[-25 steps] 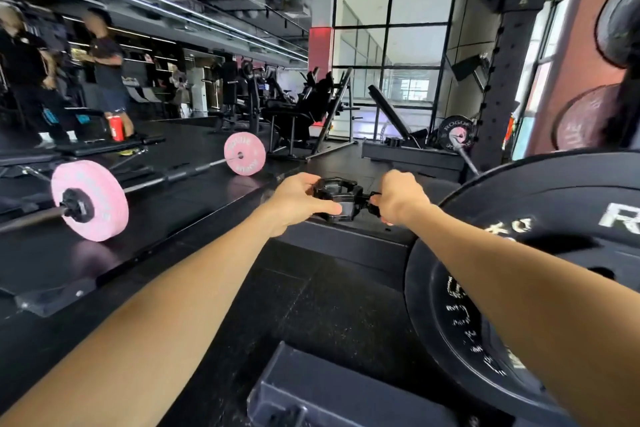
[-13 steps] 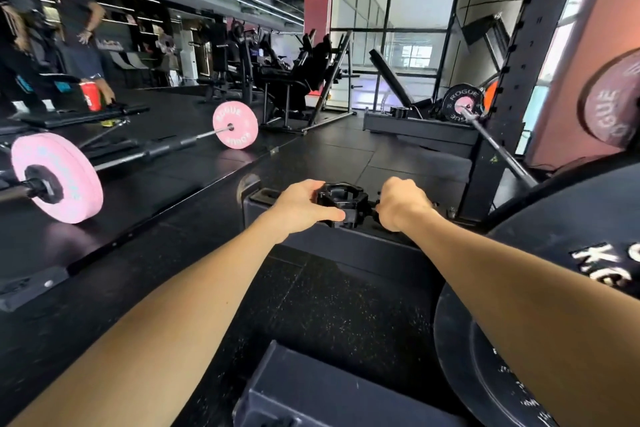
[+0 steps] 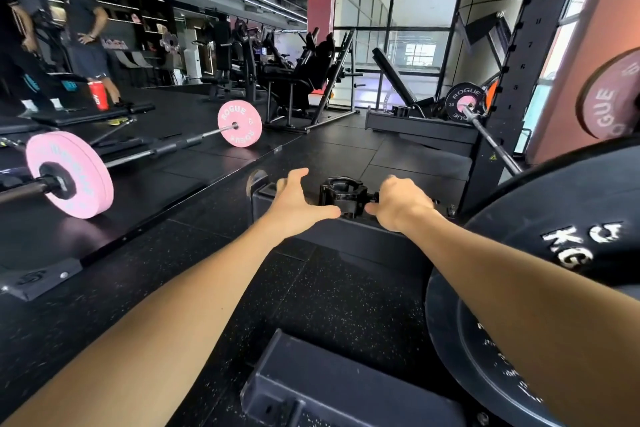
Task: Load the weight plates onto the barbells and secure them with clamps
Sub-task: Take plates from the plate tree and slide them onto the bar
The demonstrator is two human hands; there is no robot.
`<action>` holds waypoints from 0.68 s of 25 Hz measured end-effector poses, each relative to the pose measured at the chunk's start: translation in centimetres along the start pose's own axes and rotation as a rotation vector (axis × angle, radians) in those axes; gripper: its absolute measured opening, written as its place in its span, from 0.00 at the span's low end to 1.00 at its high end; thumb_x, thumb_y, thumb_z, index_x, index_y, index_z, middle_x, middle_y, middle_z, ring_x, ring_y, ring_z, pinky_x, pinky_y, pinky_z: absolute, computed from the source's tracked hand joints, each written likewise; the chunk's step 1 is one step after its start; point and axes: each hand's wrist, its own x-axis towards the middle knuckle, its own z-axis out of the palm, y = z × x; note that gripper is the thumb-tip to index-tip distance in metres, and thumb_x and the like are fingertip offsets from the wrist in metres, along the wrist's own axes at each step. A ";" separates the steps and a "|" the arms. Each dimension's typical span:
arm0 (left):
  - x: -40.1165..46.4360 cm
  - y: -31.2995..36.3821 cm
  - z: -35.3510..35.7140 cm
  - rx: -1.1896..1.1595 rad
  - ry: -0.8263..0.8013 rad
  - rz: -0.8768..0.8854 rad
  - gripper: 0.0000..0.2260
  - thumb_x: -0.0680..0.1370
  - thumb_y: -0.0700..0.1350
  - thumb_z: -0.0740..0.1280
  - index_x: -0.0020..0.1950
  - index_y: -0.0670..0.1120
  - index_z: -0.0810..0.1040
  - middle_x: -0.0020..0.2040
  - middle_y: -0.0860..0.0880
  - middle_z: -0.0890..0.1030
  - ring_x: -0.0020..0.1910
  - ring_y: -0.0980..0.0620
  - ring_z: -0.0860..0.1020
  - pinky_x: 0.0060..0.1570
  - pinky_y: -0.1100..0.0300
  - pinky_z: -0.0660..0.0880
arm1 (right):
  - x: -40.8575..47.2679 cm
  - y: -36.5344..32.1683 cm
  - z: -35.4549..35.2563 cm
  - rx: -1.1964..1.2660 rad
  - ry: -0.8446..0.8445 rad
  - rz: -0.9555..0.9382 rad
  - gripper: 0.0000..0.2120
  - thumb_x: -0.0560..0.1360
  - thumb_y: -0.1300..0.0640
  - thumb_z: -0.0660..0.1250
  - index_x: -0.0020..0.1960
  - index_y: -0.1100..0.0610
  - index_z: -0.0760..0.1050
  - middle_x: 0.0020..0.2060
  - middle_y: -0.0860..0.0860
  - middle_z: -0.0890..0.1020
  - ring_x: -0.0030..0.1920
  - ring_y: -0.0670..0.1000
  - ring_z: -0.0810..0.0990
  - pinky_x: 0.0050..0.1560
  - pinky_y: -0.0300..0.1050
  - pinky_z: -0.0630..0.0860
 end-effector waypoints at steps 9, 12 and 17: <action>-12.7 3.5 -2.3 0.119 0.009 0.050 0.35 0.70 0.53 0.77 0.73 0.53 0.64 0.70 0.48 0.66 0.66 0.48 0.70 0.66 0.45 0.72 | -12.7 0.8 -3.1 -0.050 0.039 -0.187 0.29 0.78 0.43 0.65 0.71 0.58 0.63 0.63 0.54 0.73 0.59 0.58 0.77 0.51 0.51 0.73; -17.8 6.4 -1.2 0.130 -0.010 0.103 0.35 0.71 0.53 0.76 0.73 0.53 0.64 0.70 0.48 0.65 0.66 0.48 0.69 0.65 0.48 0.71 | -17.9 3.9 -5.3 -0.022 0.059 -0.169 0.31 0.77 0.43 0.66 0.73 0.58 0.62 0.65 0.55 0.72 0.63 0.58 0.75 0.57 0.51 0.74; -23.9 11.4 4.2 0.107 -0.089 0.202 0.34 0.72 0.53 0.76 0.74 0.52 0.65 0.71 0.49 0.65 0.63 0.51 0.70 0.55 0.56 0.69 | -25.2 11.4 -8.7 -0.034 0.140 -0.056 0.29 0.76 0.42 0.67 0.68 0.58 0.66 0.64 0.56 0.75 0.65 0.59 0.74 0.62 0.52 0.70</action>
